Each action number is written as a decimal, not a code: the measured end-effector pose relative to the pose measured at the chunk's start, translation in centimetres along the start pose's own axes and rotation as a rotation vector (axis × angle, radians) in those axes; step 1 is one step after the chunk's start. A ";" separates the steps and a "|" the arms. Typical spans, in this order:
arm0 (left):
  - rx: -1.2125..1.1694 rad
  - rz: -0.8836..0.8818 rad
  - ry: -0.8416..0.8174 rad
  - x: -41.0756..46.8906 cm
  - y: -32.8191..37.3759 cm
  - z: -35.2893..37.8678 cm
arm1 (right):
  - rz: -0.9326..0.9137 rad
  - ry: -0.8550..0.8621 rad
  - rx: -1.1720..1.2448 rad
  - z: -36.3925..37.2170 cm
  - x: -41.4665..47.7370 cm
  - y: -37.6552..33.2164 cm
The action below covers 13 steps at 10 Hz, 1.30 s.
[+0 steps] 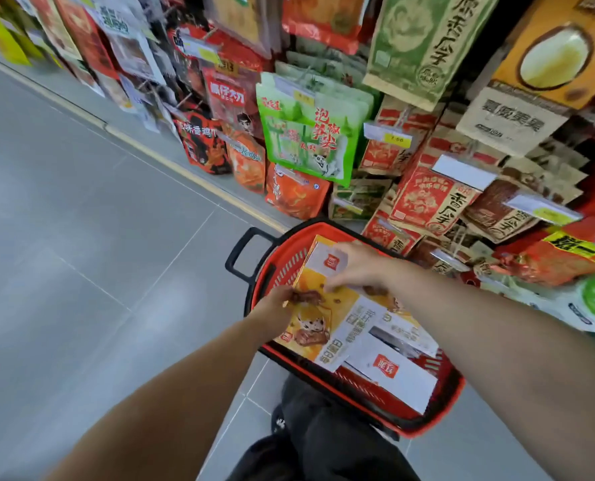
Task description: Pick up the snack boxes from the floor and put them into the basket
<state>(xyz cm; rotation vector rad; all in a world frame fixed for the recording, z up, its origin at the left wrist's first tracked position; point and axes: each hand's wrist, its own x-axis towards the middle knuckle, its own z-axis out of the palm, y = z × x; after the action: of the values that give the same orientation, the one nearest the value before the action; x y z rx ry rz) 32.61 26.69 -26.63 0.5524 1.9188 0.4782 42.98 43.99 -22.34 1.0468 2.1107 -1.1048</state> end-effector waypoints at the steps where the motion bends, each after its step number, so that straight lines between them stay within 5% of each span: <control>1: 0.017 -0.019 -0.001 3.2 2.3 -1.6 | 0.011 -0.042 0.163 -1.9 3.7 0.1; 6: -0.273 -0.172 0.020 9.5 8.9 -3.0 | 0.089 0.170 0.249 -1.8 9.9 2.0; 9: -0.407 0.039 -0.047 5.6 14.1 -5.8 | 0.288 0.580 0.759 -0.8 2.7 2.4; 11: -0.338 0.203 -0.242 0.8 17.4 -5.5 | 0.312 0.960 1.392 1.9 -4.5 -0.4; 13: -0.276 0.349 -0.504 -6.0 19.6 -2.1 | 0.309 1.280 1.621 6.9 -14.0 -1.4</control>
<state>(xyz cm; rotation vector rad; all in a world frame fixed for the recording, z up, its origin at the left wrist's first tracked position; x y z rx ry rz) 36.04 39.00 -10.48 0.7478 1.2563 0.7356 50.26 32.23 -15.07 3.2922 1.0003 -2.3401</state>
